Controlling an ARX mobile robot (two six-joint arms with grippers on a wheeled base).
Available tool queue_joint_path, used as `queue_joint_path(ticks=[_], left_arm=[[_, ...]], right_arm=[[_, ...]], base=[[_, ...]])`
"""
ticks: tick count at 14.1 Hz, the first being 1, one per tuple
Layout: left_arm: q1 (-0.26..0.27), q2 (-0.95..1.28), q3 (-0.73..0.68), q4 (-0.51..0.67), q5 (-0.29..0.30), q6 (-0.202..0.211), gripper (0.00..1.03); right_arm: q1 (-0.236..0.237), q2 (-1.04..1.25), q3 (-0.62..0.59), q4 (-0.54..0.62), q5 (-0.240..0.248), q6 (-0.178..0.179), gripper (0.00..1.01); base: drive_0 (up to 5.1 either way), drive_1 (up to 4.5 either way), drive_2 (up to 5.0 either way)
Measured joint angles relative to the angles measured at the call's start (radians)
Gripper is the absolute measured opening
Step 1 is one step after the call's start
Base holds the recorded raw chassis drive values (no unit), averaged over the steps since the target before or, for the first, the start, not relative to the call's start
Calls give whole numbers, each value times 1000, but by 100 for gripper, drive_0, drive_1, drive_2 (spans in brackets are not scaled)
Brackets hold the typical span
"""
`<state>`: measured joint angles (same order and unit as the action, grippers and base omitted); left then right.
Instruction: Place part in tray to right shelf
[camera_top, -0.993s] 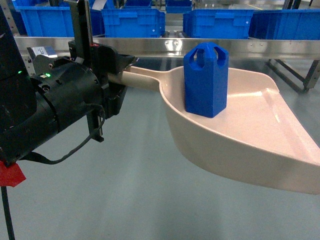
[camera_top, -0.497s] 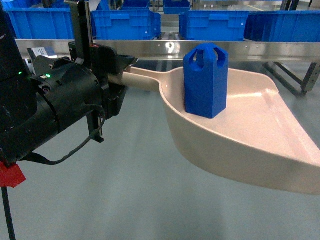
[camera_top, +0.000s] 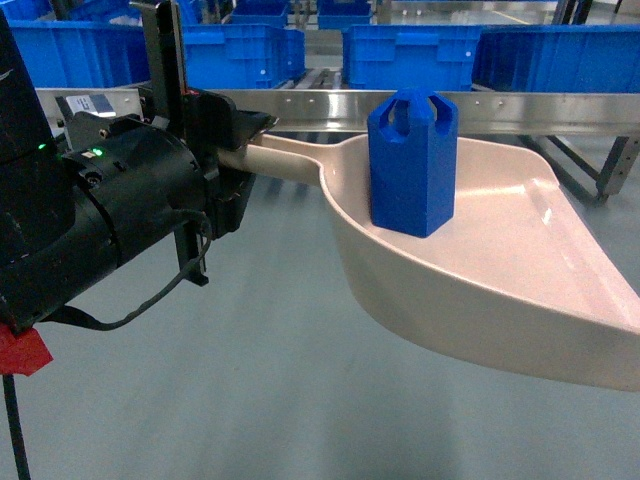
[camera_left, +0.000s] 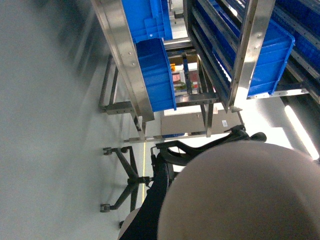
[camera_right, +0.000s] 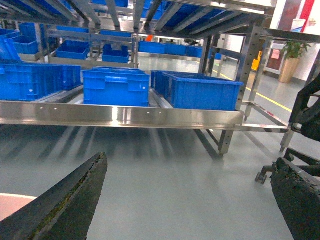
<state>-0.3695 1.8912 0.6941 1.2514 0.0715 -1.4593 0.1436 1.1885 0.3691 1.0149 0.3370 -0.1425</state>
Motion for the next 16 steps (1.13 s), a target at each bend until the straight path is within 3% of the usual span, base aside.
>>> queue_joint_path(ticks=[16], left_arm=[[5, 0, 0, 5, -5, 0, 13]], right_arm=[[0, 0, 0, 1, 0, 0, 98]], base=[[-172, -172, -172]])
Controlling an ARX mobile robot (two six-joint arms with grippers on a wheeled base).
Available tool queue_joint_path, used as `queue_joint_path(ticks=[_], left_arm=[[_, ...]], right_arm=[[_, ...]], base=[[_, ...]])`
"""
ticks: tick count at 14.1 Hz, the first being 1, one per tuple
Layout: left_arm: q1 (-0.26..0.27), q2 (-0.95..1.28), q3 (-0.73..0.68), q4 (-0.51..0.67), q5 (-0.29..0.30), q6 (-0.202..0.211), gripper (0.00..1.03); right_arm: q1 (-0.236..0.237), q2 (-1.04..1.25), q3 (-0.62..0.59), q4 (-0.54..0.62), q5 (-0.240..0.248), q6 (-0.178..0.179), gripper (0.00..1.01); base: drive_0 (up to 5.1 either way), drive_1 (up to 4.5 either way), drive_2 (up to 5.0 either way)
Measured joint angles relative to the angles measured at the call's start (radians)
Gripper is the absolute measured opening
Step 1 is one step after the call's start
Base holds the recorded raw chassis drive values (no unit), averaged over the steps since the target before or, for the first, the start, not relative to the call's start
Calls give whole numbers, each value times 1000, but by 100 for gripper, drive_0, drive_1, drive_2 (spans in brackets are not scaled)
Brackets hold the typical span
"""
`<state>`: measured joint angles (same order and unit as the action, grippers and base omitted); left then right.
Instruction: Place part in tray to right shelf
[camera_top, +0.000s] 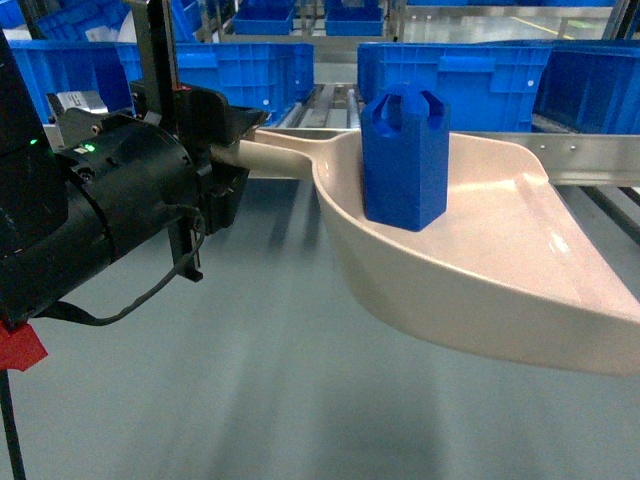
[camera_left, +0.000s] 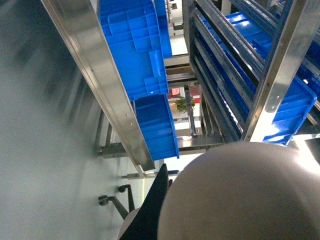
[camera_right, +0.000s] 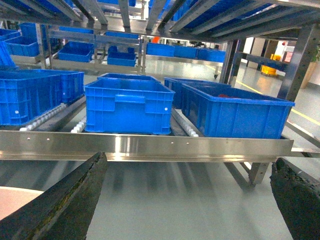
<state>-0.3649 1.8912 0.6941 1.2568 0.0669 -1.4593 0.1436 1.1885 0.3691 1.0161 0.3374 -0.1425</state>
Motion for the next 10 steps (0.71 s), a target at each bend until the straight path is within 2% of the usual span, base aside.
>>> queue_joint_path(ticks=[10], left_arm=[[-6, 0, 0, -5, 4, 3, 13]], right_arm=[[0, 0, 0, -3, 1, 0, 98]], base=[[-172, -172, -172]])
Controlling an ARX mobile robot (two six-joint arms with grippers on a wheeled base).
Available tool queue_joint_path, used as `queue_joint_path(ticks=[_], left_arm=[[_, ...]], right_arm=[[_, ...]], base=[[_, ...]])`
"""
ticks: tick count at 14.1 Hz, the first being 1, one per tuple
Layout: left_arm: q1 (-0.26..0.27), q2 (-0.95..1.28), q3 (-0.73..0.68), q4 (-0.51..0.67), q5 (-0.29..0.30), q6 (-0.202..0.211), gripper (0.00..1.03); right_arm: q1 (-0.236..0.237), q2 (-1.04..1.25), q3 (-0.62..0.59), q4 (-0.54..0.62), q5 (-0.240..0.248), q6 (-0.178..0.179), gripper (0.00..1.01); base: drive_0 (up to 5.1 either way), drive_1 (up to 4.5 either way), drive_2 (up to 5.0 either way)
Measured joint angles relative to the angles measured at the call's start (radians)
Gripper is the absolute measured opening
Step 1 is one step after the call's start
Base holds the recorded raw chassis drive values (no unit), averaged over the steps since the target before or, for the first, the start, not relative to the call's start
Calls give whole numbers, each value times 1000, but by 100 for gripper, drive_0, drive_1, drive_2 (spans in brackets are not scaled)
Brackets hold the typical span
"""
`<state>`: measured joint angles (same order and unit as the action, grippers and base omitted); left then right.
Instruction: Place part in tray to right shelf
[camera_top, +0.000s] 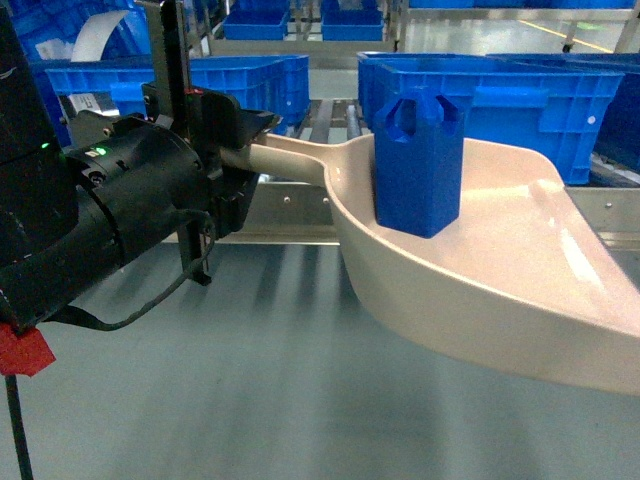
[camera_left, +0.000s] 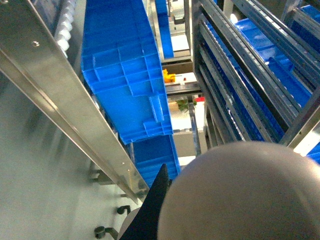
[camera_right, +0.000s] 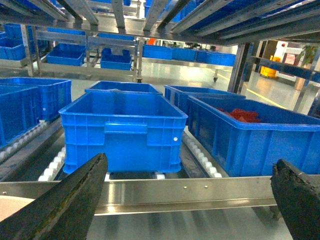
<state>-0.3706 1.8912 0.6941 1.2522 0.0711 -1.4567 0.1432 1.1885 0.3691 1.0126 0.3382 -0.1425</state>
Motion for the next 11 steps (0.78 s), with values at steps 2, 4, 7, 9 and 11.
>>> queue_joint_path(ticks=[2, 4, 7, 9, 11], left_arm=[[-1, 0, 0, 4, 7, -2, 13], [8, 0, 0, 2, -4, -2, 13], [-6, 0, 0, 2, 8, -2, 13], [0, 0, 0, 2, 3, -2, 13], [6, 0, 1, 1, -1, -2, 13]], right_arm=[[1, 0, 0, 2, 1, 0, 98], [0, 0, 0, 1, 0, 0, 98], [0, 0, 0, 2, 3, 0, 98], [0, 0, 0, 4, 3, 0, 98], [1, 2, 0, 1, -2, 0, 98]], base=[[-172, -172, -172], [-172, -172, -172], [-172, -172, -172], [-172, -172, -172], [-172, -172, -172]])
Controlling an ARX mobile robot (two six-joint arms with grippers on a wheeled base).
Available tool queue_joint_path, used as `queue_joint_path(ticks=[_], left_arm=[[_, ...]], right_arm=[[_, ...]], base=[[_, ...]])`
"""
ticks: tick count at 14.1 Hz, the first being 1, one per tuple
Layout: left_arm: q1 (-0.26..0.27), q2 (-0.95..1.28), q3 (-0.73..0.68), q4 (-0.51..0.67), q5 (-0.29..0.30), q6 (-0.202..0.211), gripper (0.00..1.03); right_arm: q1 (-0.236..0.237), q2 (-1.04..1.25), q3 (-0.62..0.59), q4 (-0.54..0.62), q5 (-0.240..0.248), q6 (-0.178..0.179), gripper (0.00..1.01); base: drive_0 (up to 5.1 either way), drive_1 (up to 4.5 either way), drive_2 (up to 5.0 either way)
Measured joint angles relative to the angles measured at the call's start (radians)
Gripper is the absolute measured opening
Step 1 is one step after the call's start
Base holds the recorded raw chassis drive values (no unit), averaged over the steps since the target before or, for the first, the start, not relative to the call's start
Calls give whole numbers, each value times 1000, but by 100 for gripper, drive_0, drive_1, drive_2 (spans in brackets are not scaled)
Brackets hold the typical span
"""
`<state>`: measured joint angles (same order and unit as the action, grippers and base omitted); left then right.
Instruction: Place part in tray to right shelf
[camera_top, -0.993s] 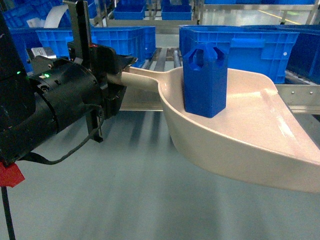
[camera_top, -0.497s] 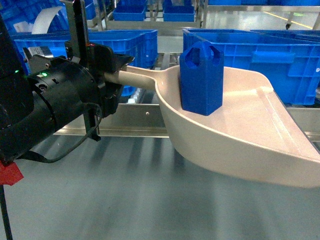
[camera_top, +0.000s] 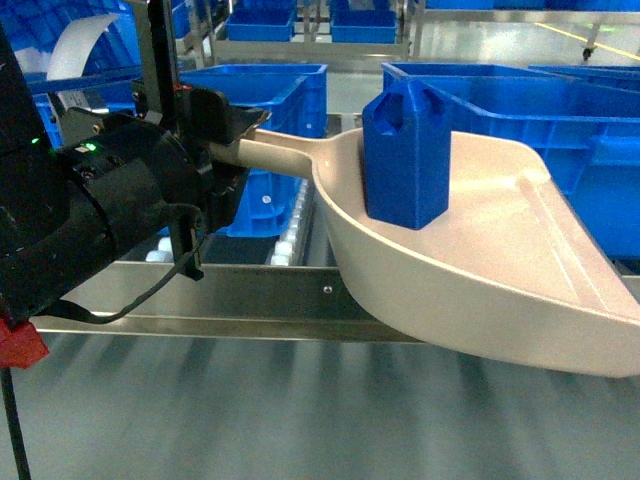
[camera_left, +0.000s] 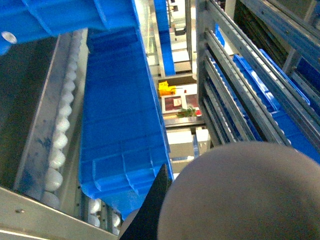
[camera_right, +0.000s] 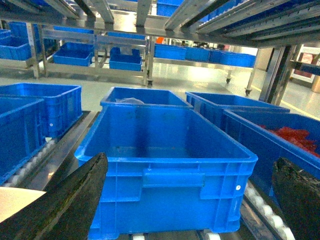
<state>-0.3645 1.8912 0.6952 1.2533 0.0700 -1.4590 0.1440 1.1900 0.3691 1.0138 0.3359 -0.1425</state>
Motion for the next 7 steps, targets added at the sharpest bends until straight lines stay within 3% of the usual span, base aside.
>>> queue_joint_path(ticks=[7], left_arm=[[-5, 0, 0, 2, 1, 0, 13]], right_arm=[[0, -1, 0, 0, 1, 0, 98]], base=[[-172, -172, -172]])
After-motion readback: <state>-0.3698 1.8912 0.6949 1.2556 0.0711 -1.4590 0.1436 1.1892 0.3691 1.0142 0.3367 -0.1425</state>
